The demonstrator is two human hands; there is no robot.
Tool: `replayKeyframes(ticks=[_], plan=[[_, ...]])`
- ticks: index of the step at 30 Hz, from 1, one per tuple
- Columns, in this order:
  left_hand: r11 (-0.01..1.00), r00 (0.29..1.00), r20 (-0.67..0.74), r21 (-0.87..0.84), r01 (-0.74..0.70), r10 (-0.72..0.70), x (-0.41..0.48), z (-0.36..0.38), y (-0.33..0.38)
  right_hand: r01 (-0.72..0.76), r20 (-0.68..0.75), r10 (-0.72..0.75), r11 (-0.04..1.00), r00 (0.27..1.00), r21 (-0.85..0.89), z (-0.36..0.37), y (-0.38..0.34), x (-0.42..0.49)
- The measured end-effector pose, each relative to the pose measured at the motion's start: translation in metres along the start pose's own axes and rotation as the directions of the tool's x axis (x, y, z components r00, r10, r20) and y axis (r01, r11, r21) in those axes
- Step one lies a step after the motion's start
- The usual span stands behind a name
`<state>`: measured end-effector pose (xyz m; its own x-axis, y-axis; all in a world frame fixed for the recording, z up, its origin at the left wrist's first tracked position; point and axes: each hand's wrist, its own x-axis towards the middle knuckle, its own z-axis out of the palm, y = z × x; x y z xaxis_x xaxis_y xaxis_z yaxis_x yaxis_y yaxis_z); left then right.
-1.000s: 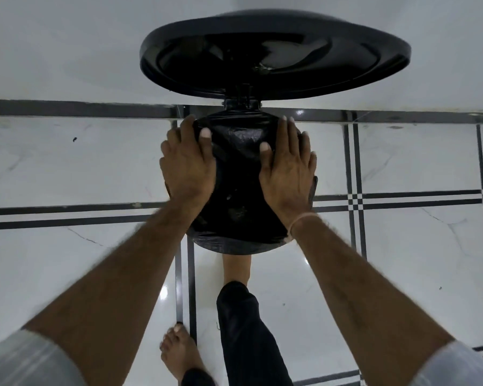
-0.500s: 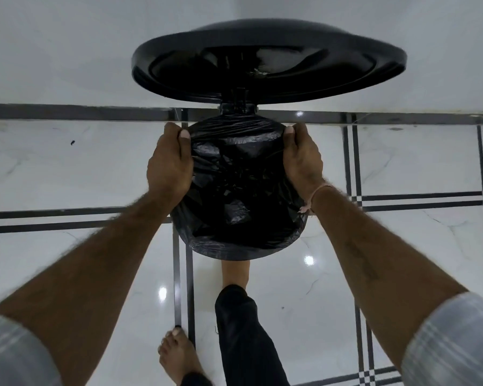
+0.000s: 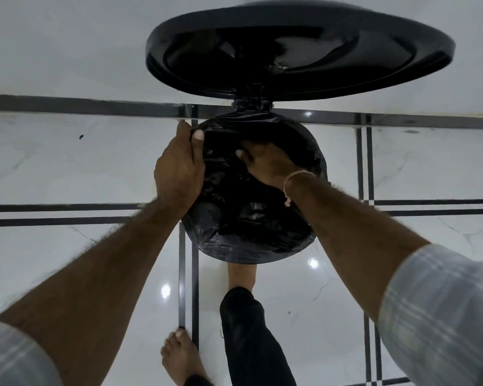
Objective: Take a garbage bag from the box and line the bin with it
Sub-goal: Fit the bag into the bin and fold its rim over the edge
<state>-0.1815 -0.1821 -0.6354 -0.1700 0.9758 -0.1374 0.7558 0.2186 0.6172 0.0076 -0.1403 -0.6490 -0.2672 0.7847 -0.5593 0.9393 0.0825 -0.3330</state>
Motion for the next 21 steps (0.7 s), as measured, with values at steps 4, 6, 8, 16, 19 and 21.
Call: replayKeyframes(ticks=[4, 6, 8, 16, 19, 21], plan=[[1.000, 1.000, -0.010, 0.000, -0.003, 0.003, -0.001, -0.001, 0.003, 0.014, -0.349, 0.058, 0.980, 0.935, 0.199, -0.001, 0.000, -0.030], [1.000, 1.000, -0.017, 0.003, 0.002, -0.002, -0.001, -0.001, 0.004, 0.129, -0.589, -0.025, 0.982, 0.808, 0.135, -0.009, -0.004, -0.050], [1.000, 1.000, -0.020, 0.005, -0.008, 0.008, -0.001, 0.000, 0.003, 0.151, -0.598, -0.059, 0.983, 0.799, 0.104, -0.015, -0.002, -0.049], [1.000, 1.000, -0.011, 0.022, -0.002, 0.002, 0.000, -0.003, 0.003, -0.100, -0.693, 0.136, 0.991, 0.708, 0.091, -0.016, -0.006, -0.066], [0.999, 0.998, -0.055, 0.013, -0.037, 0.037, 0.007, -0.007, 0.010, -0.158, -0.586, 0.410, 0.888, 0.699, 0.432, -0.025, -0.003, -0.071], [0.993, 0.998, -0.049, -0.116, -0.034, 0.028, 0.018, -0.008, 0.016, -0.104, -0.423, 0.541, 0.696, 0.727, 0.710, -0.038, 0.003, -0.061]])
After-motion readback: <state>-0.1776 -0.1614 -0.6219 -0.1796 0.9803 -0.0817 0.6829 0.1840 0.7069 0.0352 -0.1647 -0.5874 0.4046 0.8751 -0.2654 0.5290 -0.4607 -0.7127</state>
